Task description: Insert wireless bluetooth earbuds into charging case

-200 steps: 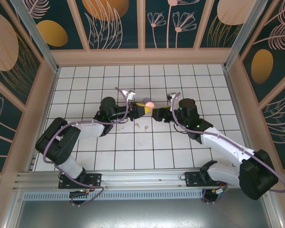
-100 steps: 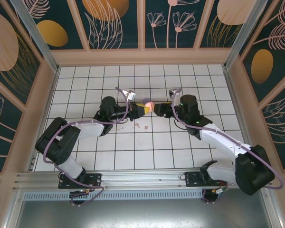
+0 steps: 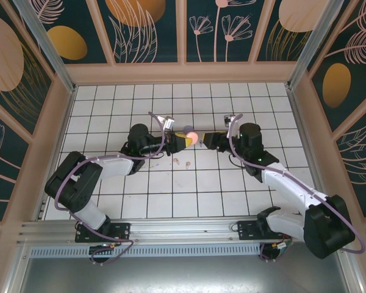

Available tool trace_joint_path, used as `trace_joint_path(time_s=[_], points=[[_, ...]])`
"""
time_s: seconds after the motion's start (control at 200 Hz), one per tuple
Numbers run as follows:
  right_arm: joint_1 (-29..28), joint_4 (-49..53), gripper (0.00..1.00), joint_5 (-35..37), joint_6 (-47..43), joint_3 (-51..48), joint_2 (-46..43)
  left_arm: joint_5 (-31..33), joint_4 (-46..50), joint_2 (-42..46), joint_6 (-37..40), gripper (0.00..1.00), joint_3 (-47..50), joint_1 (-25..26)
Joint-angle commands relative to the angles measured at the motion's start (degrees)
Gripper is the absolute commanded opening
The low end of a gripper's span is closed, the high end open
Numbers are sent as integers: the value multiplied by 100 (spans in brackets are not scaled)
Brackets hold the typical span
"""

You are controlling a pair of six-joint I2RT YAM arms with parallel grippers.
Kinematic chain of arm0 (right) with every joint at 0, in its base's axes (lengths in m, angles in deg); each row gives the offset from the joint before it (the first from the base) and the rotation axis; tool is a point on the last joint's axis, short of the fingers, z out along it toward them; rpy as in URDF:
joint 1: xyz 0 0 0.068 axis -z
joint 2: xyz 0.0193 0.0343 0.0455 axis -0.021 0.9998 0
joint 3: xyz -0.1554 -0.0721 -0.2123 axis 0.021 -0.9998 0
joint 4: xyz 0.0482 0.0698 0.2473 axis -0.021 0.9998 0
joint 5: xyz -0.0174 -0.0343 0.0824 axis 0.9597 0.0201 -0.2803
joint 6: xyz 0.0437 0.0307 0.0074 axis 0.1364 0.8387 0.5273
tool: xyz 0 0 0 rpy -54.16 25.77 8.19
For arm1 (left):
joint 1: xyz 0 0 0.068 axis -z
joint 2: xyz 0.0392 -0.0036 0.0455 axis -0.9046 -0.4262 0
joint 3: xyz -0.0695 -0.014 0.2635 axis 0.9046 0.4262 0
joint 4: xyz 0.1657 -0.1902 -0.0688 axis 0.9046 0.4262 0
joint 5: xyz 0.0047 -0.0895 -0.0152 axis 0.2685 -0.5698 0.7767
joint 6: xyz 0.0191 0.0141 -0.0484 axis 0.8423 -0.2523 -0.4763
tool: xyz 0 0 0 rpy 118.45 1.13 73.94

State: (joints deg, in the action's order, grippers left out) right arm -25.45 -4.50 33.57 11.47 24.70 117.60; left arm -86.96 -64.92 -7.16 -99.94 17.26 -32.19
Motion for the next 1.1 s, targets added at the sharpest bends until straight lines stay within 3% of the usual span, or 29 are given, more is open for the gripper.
trace_joint_path(time_s=[0.0, 0.145, 0.686, 1.096], points=[[-209, 117, 64, -370, -111, 376, -58, -97, -147, 66, 77, 0, -167, -6], [-435, 175, 64, -276, -189, 564, 117, -100, -200, 31, 32, 0, -203, -6], [-437, -85, 58, -19, -209, 443, 791, -154, -175, 126, 18, 0, -238, -8], [-112, -356, 55, -5, -13, 61, 847, -167, -167, 329, 10, 0, -159, -6]])
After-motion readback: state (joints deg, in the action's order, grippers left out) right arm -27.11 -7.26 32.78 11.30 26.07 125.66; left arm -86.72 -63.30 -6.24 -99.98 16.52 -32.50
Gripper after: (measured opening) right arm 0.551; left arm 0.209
